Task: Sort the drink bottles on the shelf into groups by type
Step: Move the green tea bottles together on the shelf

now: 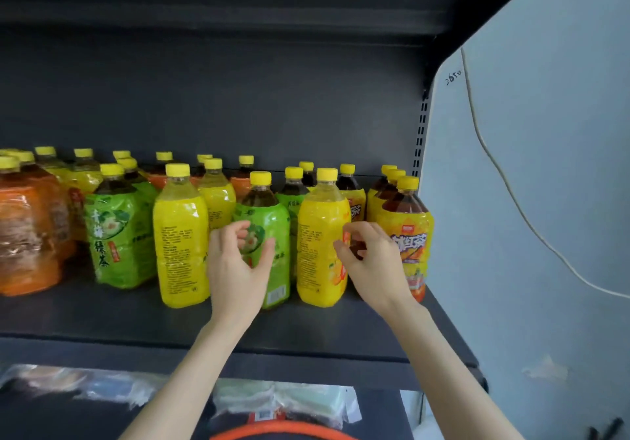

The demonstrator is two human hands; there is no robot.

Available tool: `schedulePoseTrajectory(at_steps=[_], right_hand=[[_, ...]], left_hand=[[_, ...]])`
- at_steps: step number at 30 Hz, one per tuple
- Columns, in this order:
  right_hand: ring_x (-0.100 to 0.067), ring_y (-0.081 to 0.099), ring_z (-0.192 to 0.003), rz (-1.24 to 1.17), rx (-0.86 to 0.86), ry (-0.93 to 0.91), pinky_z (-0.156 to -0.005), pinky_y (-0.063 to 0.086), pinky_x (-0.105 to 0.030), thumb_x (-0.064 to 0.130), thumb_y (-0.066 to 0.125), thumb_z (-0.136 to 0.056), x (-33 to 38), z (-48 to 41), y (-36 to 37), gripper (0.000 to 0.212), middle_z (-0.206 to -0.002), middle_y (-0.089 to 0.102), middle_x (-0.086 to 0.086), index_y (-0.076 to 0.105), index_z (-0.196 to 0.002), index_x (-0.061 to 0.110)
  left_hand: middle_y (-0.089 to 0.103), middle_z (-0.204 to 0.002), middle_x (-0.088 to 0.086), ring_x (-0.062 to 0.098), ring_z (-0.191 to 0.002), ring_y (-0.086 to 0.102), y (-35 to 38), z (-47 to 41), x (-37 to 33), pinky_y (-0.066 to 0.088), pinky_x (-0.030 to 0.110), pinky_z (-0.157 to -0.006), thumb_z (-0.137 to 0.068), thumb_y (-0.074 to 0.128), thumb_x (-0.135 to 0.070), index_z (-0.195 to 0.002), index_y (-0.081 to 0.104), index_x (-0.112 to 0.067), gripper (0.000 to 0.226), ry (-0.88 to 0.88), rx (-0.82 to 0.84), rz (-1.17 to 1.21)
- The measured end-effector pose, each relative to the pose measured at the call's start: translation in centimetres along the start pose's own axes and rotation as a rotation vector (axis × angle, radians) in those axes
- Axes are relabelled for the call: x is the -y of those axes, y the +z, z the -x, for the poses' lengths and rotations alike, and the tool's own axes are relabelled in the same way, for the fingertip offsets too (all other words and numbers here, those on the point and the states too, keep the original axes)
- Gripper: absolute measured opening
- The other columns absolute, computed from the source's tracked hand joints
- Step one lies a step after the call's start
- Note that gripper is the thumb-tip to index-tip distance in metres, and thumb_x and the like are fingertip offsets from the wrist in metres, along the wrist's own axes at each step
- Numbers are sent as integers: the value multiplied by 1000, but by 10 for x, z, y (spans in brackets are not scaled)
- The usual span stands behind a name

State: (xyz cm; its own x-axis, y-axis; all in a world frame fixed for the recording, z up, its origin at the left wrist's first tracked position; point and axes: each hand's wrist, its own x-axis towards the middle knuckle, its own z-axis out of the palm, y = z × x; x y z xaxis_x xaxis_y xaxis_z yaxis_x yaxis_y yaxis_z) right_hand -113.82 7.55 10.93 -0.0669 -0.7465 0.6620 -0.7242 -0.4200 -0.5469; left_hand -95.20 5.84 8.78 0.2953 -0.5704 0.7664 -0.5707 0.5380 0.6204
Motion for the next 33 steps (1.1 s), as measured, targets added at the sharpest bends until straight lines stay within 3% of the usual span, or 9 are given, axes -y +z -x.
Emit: schedulePoseTrajectory(at_steps=[3,6,10,12,15,20,26,29,33], right_hand=[[-23,41,-125,8,-68,78,-102,38,-34,34,63,-89,8,-5,21,55,-138,45,-4,42,-136,13],[-19,29,-139,-149,-76,201,-114,30,-40,47,62,-87,11,-5,43,81,-153,29,-1,19,-149,19],[-13,24,-143,-327,-83,318,-116,27,-44,70,52,-78,15,-3,66,96,-158,20,8,1,-151,35],[-15,25,-143,-292,-106,343,-116,27,-42,66,53,-82,16,-5,70,93,-157,21,6,2,-152,31],[-21,28,-140,-194,-99,392,-113,31,-44,72,52,-74,14,-8,72,102,-154,22,2,6,-153,25],[-18,37,-126,-167,-130,361,-108,37,-42,71,62,-64,17,-8,79,97,-131,36,-2,35,-139,16],[-18,49,-120,-338,-40,400,-98,47,-48,78,62,-64,27,-7,95,100,-134,43,3,13,-138,31],[-16,48,-122,-406,-6,389,-104,42,-46,78,56,-64,31,-6,105,98,-136,42,7,9,-139,37],[-16,40,-129,-468,-27,372,-109,37,-46,82,50,-65,42,-8,119,100,-139,36,4,15,-143,29]], left_hand=[[41,-124,9,20,-116,41,-2,-17,18,35,27,-91,-79,70,-38,-130,40,-9,66,-49,86,25],[33,-141,2,13,-130,32,1,-32,36,32,29,-102,-74,65,-54,-142,25,-17,87,-118,260,170],[39,-140,-8,6,-125,38,3,-45,48,33,25,-101,-71,69,-49,-148,14,-23,98,-228,417,392],[43,-136,-9,4,-119,42,4,-49,53,36,25,-98,-69,74,-45,-147,16,-23,100,-238,433,419],[46,-136,-5,11,-122,45,4,-52,59,40,32,-101,-57,77,-59,-144,26,-23,108,-209,388,364],[50,-121,-2,14,-111,51,4,-50,61,45,29,-88,-50,80,-63,-129,36,-18,101,-203,281,275],[53,-107,-5,10,-97,57,-2,-52,63,41,7,-67,-53,85,-48,-127,31,-11,98,-206,231,288],[53,-120,2,15,-107,56,-9,-53,72,44,10,-74,-53,81,-55,-130,29,-12,102,-172,194,278],[42,-137,5,19,-125,43,-21,-54,82,42,29,-97,-59,67,-71,-141,24,-14,109,-116,126,210]])
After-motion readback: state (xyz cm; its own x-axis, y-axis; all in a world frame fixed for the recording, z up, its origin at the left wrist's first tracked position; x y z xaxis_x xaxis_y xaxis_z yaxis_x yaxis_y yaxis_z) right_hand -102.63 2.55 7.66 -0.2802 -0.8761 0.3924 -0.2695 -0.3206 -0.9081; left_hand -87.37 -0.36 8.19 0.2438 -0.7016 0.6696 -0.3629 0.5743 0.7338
